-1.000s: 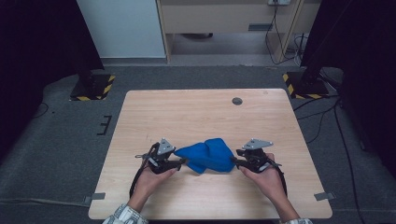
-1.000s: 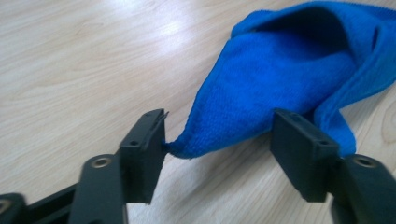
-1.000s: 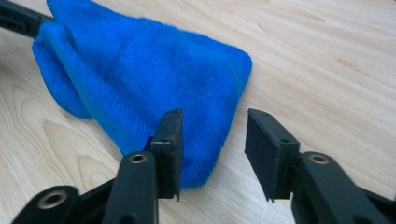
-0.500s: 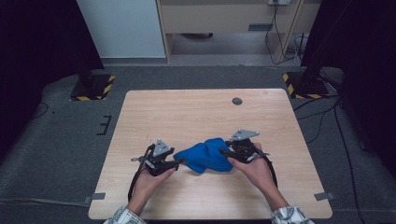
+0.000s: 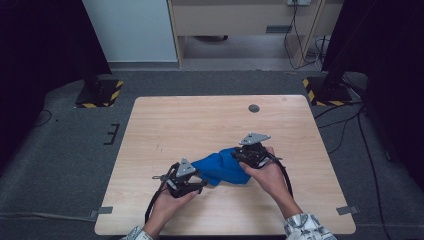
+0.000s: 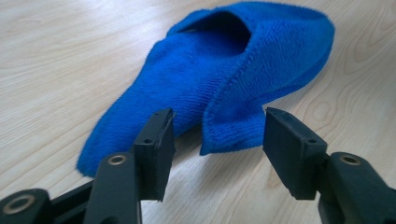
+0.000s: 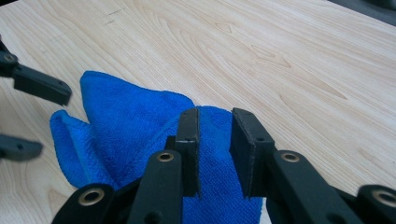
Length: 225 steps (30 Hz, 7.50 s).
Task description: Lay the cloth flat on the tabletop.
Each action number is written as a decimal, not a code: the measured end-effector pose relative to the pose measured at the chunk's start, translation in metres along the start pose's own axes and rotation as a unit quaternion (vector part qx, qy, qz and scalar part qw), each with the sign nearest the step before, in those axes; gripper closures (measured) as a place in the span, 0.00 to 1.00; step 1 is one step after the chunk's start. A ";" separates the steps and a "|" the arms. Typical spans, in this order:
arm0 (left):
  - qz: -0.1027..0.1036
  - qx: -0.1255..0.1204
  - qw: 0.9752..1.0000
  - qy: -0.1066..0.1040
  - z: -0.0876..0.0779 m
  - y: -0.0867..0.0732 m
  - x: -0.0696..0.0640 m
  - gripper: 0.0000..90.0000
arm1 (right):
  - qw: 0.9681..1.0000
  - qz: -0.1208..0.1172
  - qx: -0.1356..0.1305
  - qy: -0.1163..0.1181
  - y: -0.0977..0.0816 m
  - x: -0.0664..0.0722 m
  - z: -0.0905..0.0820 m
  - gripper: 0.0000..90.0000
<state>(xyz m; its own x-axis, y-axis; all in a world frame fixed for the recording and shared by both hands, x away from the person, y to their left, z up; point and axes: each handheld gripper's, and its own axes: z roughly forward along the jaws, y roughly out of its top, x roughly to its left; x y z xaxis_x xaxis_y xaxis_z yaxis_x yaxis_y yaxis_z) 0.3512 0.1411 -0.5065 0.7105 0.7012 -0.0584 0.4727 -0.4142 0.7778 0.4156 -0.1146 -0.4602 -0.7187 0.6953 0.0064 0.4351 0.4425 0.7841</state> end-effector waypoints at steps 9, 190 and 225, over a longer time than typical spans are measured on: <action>-0.010 0.014 1.000 -0.022 0.010 -0.001 0.005 0.60 | 1.000 -0.001 0.006 -0.001 -0.001 -0.001 0.004 0.80; -0.018 -0.102 0.994 0.045 -0.078 0.114 0.059 0.97 | 0.978 0.054 -0.171 -0.102 0.025 -0.046 -0.107 0.98; 0.038 -0.054 0.998 0.025 -0.121 0.123 0.020 0.95 | 0.973 0.013 -0.199 -0.118 0.012 0.001 -0.170 0.98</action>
<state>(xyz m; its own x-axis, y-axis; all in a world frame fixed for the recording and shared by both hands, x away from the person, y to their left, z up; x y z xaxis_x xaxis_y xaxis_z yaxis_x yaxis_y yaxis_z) 0.3604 0.1741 -0.3358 0.7144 0.6990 0.0316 0.3581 -0.4040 0.8418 0.3283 -0.2044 -0.3452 -0.5458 0.8345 -0.0754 0.1736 0.2007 0.9641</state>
